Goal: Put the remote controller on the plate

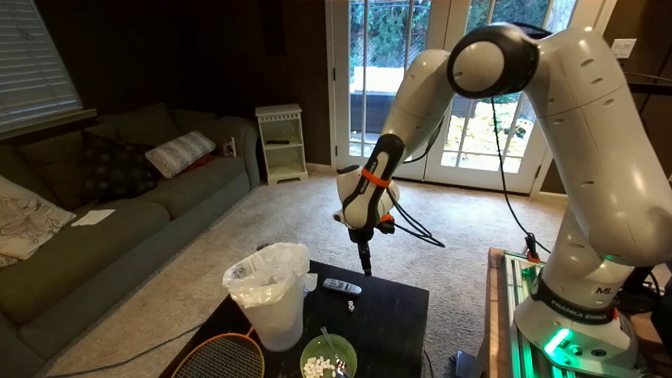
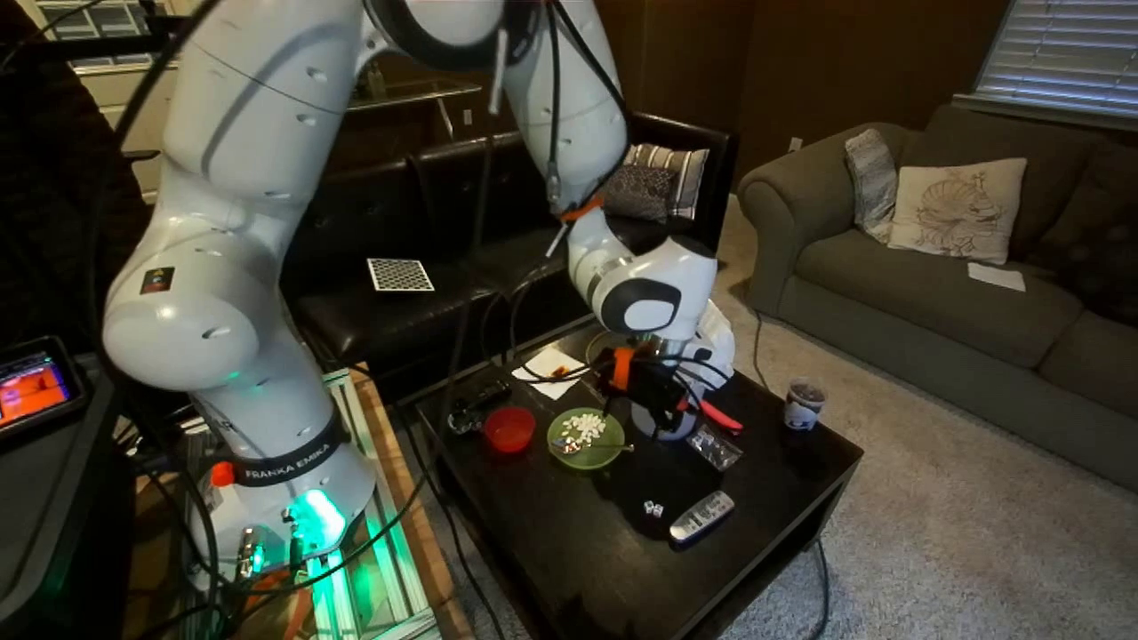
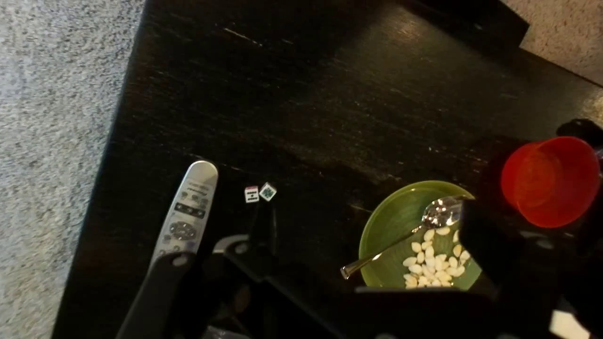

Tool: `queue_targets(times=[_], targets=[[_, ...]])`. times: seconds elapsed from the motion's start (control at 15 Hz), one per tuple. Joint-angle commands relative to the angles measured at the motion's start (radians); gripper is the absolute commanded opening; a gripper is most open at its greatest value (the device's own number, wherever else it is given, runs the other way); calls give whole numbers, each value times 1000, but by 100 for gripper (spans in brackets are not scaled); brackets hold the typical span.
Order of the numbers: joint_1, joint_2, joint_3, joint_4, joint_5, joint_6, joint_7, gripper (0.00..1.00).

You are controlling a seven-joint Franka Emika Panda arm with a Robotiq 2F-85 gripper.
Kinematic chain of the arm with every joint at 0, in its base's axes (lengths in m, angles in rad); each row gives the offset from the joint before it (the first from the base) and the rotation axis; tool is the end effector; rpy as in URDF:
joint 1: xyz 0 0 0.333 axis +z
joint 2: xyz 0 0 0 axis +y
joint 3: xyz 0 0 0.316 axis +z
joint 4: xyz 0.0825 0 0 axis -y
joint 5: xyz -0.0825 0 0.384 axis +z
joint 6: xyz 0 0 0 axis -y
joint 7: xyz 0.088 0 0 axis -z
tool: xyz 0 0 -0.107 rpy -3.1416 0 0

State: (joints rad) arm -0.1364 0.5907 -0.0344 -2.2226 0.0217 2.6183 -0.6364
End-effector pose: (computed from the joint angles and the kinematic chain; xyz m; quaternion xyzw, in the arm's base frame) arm 0.5043 -0.0892 0.0908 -0.9702 -0.2219 0.0914 0.0332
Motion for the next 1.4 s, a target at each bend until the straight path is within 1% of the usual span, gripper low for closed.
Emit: queue_targets(times=[0.0, 0.07, 0.2, 0.27, 0.4, 0.47, 0.53, 0.67, 0.8, 0.87, 0.93, 1.0, 1.07, 1.2, 1.27, 1.33], targets=[[-50, 57, 45, 43, -35, -10, 15, 100], [-62, 101, 53, 76, -35, -11, 8, 100], [-70, 139, 58, 111, -35, -14, 1, 100], [-45, 172, 32, 123, -40, 91, 53, 100], [-23, 247, -3, 183, -59, 174, 139, 100], [-41, 301, 2, 228, -62, 207, 157, 100], [-35, 344, -13, 262, -72, 234, 202, 100], [-50, 445, -15, 365, -75, 222, 247, 100], [-35, 548, -39, 475, -91, 250, 287, 100], [-51, 594, -35, 535, -91, 262, 293, 100], [-87, 628, -9, 588, -85, 254, 287, 100], [-150, 638, 49, 622, -82, 199, 240, 100], [-84, 572, -4, 506, -99, 244, 283, 100], [-128, 619, 31, 575, -92, 230, 268, 100], [-142, 628, 39, 591, -91, 228, 264, 100], [-139, 647, 27, 622, -89, 217, 276, 100]])
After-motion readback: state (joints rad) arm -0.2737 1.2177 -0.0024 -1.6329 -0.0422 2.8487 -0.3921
